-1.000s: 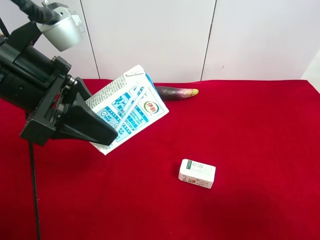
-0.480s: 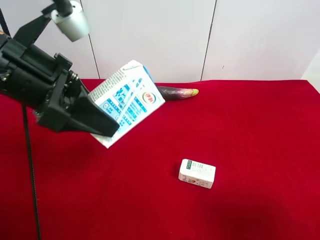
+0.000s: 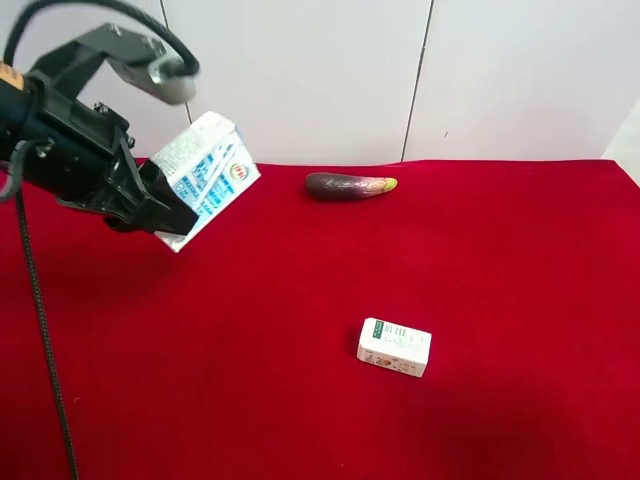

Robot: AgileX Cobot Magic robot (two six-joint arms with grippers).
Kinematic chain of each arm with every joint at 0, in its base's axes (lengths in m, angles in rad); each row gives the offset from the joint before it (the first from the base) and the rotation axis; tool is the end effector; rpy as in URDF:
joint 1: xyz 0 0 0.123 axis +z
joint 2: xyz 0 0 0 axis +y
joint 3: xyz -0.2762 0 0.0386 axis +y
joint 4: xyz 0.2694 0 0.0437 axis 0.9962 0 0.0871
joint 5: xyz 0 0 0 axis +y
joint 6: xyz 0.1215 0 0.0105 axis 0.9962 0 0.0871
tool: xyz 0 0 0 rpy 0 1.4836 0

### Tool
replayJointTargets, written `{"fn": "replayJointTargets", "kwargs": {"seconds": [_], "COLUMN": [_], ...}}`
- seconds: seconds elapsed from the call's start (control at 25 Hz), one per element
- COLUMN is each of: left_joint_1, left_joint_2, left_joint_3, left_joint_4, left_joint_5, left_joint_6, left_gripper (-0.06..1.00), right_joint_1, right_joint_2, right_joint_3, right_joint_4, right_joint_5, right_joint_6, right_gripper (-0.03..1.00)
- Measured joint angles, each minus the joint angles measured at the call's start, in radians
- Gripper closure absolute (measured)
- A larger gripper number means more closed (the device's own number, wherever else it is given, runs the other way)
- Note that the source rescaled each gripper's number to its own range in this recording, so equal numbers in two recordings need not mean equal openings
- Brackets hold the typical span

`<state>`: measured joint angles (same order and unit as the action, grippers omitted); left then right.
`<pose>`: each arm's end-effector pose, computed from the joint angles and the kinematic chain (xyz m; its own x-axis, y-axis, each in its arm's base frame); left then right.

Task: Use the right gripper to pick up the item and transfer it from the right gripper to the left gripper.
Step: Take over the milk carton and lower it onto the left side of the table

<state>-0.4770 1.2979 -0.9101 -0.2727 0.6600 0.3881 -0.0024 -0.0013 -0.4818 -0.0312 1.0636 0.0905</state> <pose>0.2566 -0.1553 0.2406 -0.6167 0.5073 -0.6020 0.6533 0.7565 -0.0318 0.0493 -0.0034 0.2673 -0.4700 0.0764 -0.8793 0.0620 0.9966 0.0534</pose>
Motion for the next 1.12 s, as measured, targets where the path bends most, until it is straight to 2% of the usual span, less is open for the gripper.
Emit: {"fn": "replayJointTargets", "kwargs": {"seconds": [0.2, 0.36, 0.48, 0.76, 1.12], "left_joint_1": [0.000, 0.000, 0.000, 0.000, 0.000], "left_joint_2": [0.099, 0.183, 0.248, 0.388, 0.491], "left_joint_3": [0.000, 0.000, -0.001, -0.001, -0.001], "left_joint_4": [0.197, 0.273, 0.285, 0.294, 0.294], "left_joint_5": [-0.023, -0.068, -0.105, -0.190, -0.215], "left_joint_6": [-0.188, -0.283, -0.317, -0.323, -0.323], "left_gripper": [0.94, 0.94, 0.94, 0.94, 0.94], "right_joint_1": [0.000, 0.000, 0.000, 0.000, 0.000], "right_joint_2": [0.000, 0.000, 0.000, 0.000, 0.000], "right_joint_3": [0.000, 0.000, 0.000, 0.000, 0.000], "right_joint_4": [0.000, 0.000, 0.000, 0.000, 0.000], "right_joint_5": [0.000, 0.000, 0.000, 0.000, 0.000], "right_joint_6": [0.000, 0.000, 0.000, 0.000, 0.000], "right_gripper": [-0.03, -0.03, -0.03, -0.03, -0.03]}}
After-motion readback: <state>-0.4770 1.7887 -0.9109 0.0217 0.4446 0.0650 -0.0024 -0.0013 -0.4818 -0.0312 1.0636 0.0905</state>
